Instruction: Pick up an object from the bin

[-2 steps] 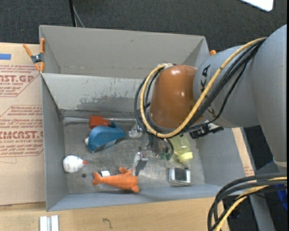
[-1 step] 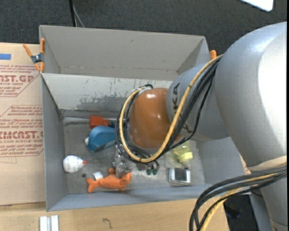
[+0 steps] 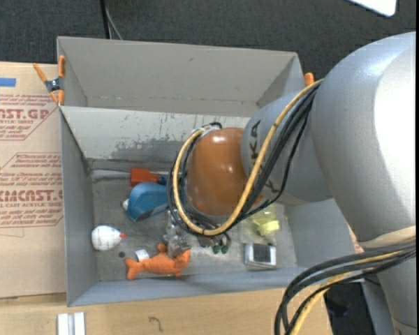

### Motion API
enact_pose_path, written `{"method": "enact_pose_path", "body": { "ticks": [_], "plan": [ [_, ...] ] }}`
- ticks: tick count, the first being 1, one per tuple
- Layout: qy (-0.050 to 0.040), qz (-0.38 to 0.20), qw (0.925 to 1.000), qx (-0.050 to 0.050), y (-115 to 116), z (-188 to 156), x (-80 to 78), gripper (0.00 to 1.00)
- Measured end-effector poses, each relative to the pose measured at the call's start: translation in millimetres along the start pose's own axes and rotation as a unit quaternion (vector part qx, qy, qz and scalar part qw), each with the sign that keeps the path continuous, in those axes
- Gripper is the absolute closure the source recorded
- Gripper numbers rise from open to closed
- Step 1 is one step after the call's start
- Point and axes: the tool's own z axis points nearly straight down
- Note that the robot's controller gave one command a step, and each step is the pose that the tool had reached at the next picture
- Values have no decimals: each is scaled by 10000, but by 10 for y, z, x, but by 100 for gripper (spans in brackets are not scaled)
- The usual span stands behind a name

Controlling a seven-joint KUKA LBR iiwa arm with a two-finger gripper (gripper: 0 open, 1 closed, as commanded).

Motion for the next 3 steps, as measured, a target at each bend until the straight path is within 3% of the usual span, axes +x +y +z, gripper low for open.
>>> {"method": "enact_pose_path", "body": {
  "ticks": [1, 2, 3],
  "plan": [
    [104, -218, 9997, -4, -41, -426, 19, 100],
    [101, -59, 9999, -9, -136, -1105, 32, 100],
    [86, 163, 9998, -7, -95, -1797, -150, 100]
  ]
}}
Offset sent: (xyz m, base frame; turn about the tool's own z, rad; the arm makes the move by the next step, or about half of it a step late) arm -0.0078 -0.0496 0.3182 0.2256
